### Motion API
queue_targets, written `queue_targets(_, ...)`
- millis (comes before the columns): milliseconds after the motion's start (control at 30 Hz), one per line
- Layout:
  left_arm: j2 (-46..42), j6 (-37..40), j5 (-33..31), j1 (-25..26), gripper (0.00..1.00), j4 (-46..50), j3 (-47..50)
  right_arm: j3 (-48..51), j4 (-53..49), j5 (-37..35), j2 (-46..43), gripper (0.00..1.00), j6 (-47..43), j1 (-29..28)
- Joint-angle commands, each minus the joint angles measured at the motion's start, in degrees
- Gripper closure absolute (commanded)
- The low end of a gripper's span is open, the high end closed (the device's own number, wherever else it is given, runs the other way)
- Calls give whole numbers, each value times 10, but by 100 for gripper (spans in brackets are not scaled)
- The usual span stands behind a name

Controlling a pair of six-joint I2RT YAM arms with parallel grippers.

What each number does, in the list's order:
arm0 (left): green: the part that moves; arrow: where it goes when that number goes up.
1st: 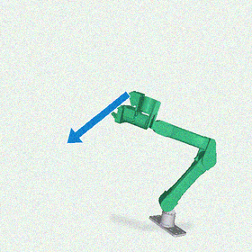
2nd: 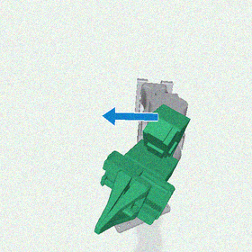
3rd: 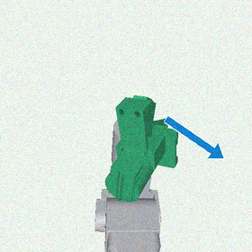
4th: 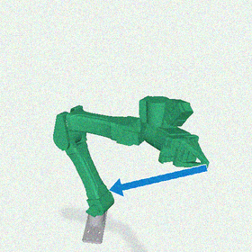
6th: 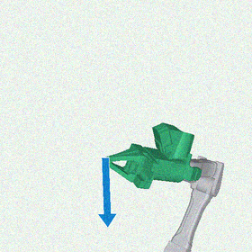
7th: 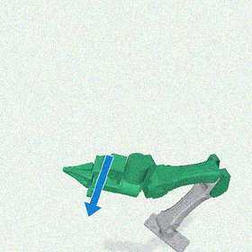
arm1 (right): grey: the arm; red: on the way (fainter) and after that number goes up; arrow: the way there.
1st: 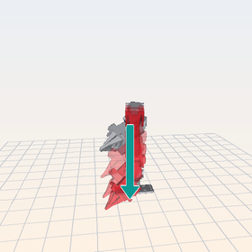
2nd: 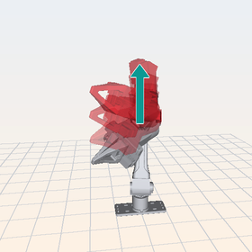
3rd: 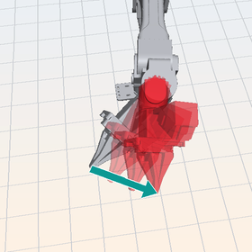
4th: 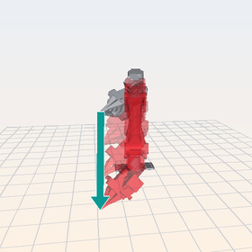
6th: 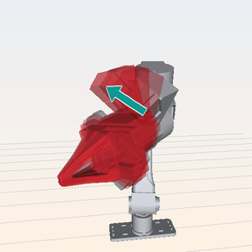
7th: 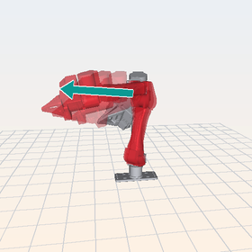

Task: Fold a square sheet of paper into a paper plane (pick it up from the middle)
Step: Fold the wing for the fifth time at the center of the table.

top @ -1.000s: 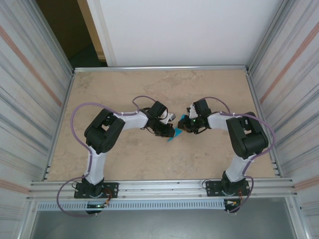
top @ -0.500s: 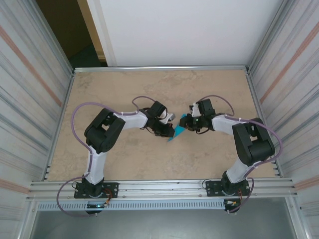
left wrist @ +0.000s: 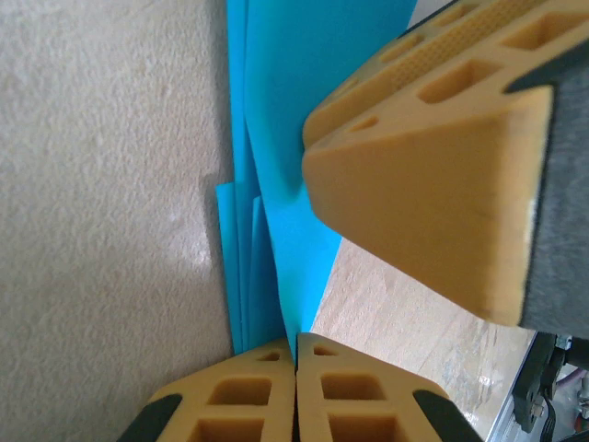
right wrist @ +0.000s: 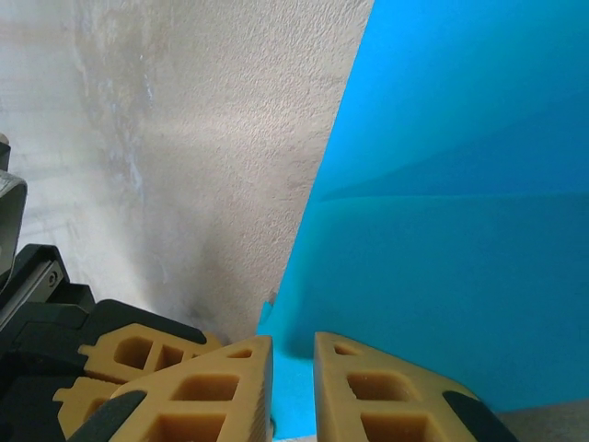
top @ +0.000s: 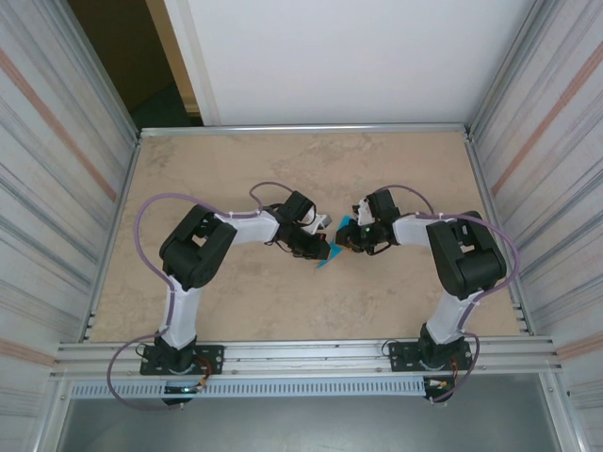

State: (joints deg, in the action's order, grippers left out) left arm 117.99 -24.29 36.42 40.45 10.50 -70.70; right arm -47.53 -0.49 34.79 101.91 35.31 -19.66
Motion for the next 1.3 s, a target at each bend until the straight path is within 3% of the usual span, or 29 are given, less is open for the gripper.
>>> queue_targets(0, 33, 6, -36, -1, 92, 33, 21, -18, -18, -5, 18, 81, -14, -5)
queue_targets(367, -10, 0, -34, -2, 90, 30, 23, -43, -99, -69, 38, 84, -27, -14)
queue_targets(700, -115, -16, -85, -9, 68, 49, 20, -44, -101, -69, 41, 83, -29, -16)
queue_targets(1067, -83, -16, -46, 15, 87, 33, -14, -43, -101, -68, 44, 83, -28, -17)
queue_targets(1267, -42, -9, -45, 21, 91, 67, -45, -43, -103, -68, 46, 84, -28, -16)
